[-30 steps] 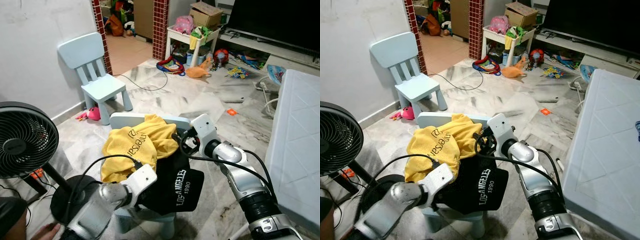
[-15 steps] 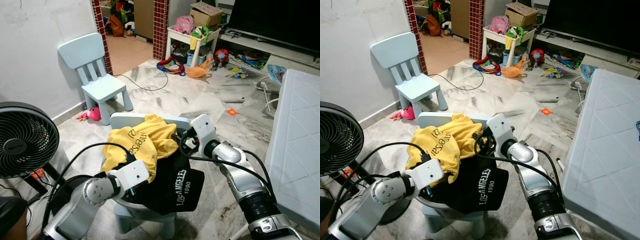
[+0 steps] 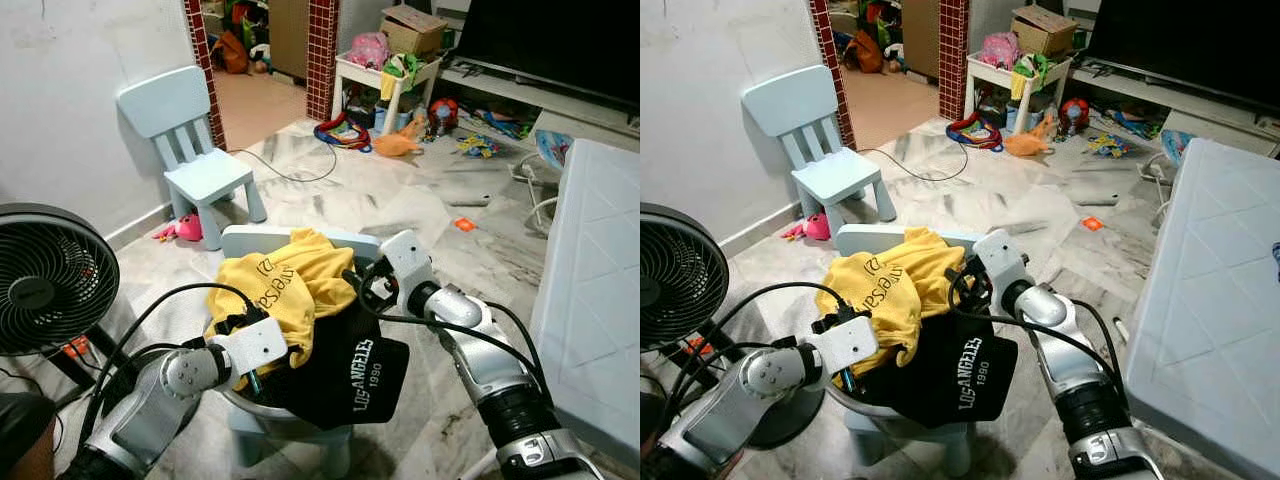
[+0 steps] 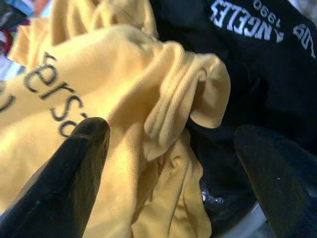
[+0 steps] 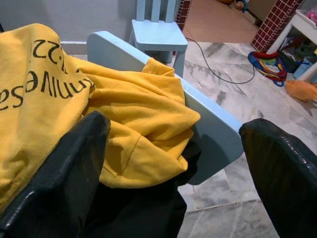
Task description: Hang hanger
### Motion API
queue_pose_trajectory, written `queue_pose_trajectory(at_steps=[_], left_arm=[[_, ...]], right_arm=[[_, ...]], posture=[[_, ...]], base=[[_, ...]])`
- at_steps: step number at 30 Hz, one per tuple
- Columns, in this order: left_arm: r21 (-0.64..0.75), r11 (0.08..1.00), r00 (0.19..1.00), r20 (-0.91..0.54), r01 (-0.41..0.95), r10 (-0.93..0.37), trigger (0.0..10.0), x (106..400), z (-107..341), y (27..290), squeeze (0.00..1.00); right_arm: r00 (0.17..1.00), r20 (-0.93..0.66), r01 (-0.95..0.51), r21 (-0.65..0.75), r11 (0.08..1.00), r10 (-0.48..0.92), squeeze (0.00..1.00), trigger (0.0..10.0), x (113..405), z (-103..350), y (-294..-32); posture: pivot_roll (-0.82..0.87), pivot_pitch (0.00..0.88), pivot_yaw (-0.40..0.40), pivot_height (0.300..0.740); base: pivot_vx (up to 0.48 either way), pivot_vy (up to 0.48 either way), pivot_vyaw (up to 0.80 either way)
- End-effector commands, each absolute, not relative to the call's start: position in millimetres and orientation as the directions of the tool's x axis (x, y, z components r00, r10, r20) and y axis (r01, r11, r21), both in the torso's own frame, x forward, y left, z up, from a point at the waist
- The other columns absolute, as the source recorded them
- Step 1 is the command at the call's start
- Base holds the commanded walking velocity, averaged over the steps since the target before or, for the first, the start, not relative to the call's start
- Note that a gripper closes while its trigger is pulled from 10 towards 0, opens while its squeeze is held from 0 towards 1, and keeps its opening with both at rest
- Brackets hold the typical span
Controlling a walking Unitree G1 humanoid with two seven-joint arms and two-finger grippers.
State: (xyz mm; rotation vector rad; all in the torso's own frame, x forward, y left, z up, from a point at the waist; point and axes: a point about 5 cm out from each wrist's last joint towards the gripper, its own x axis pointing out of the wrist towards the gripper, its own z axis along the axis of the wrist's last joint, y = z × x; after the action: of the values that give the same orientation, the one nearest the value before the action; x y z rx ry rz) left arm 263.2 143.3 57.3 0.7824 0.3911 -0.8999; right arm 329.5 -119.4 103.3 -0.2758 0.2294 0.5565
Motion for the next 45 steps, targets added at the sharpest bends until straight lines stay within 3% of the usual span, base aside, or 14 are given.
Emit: queue_pose_trajectory(at_steps=[1,3,4,5,6,7,8,35,45], left_arm=[[0.427,0.358,0.557,-0.610,0.831,-0.564,10.0,265,55,142,0.00],[0.426,0.339,0.543,-0.613,0.839,-0.574,10.0,268,52,142,0.00],[0.421,0.342,0.542,-0.611,0.840,-0.577,5.1,270,51,141,0.00],[0.421,0.342,0.542,-0.611,0.840,-0.577,5.1,270,51,141,0.00],[0.419,0.340,0.539,-0.609,0.842,-0.582,2.4,271,50,141,0.00],[0.418,0.340,0.538,-0.609,0.842,-0.583,0.4,272,49,140,0.00],[0.423,0.333,0.536,-0.607,0.843,-0.586,0.0,274,49,140,0.00],[0.401,0.263,0.469,-0.606,0.878,-0.643,0.0,283,32,134,0.00],[0.380,0.307,0.484,-0.593,0.873,-0.644,0.0,283,29,137,0.00]], right_arm=[[0.826,-0.277,-0.550,-0.202,0.810,0.492,0.00,10.0,330,107,-119],[0.826,-0.277,-0.550,-0.202,0.810,0.491,0.00,10.0,330,107,-119],[0.826,-0.277,-0.549,-0.203,0.811,0.490,0.00,10.0,330,108,-120],[0.826,-0.277,-0.549,-0.203,0.811,0.490,0.00,10.0,330,108,-120],[0.827,-0.276,-0.548,-0.204,0.811,0.490,0.00,10.0,330,108,-120],[0.827,-0.276,-0.548,-0.204,0.811,0.489,0.00,10.0,330,108,-120],[0.828,-0.276,-0.547,-0.204,0.812,0.488,0.00,10.0,330,108,-120],[0.828,-0.281,-0.547,-0.212,0.810,0.485,0.00,10.0,329,107,-122],[0.803,-0.306,-0.581,-0.208,0.787,0.511,0.00,10.0,327,105,-122]], posture=[[0.00,0.019,-0.029,0.740],[0.00,0.020,-0.029,0.740],[0.00,0.019,-0.028,0.740],[0.00,0.019,-0.028,0.740],[-0.01,0.020,-0.027,0.740],[-0.01,0.020,-0.025,0.740],[-0.01,0.020,-0.025,0.740],[-0.02,0.023,-0.021,0.740],[-0.02,0.017,-0.025,0.740]], base=[[0.000,0.000,0.00],[0.000,0.000,0.00],[0.000,0.000,0.00],[0.000,0.000,0.00],[0.000,0.000,0.00],[0.000,0.000,0.00],[0.000,0.000,0.00],[0.000,0.000,0.00],[0.000,0.000,0.00]])
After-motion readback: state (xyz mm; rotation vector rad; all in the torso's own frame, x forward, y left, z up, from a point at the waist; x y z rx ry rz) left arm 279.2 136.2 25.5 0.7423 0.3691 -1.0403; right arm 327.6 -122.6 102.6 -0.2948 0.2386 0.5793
